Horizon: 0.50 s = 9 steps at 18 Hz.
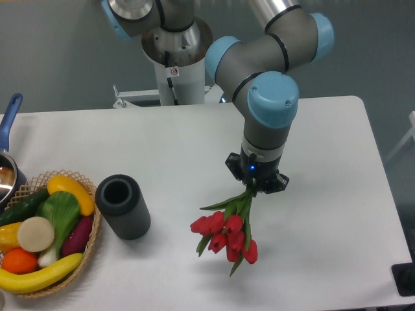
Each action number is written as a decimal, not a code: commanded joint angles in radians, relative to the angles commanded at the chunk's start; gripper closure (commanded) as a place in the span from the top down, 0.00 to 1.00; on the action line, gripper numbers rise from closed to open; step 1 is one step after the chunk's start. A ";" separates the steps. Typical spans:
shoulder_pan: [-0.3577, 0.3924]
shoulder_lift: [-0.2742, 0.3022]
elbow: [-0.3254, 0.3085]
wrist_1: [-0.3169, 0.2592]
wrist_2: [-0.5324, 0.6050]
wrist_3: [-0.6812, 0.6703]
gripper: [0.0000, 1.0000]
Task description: Insert the flowers into the vase
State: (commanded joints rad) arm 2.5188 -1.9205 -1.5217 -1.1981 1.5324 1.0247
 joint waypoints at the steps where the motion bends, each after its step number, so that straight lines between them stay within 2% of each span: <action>1: 0.000 -0.002 0.000 0.002 0.000 0.000 0.00; 7: -0.006 0.000 0.009 0.003 -0.009 -0.005 0.00; 9: -0.020 -0.002 0.006 0.023 -0.012 -0.002 0.00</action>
State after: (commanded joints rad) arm 2.4990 -1.9221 -1.5156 -1.1752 1.5202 1.0232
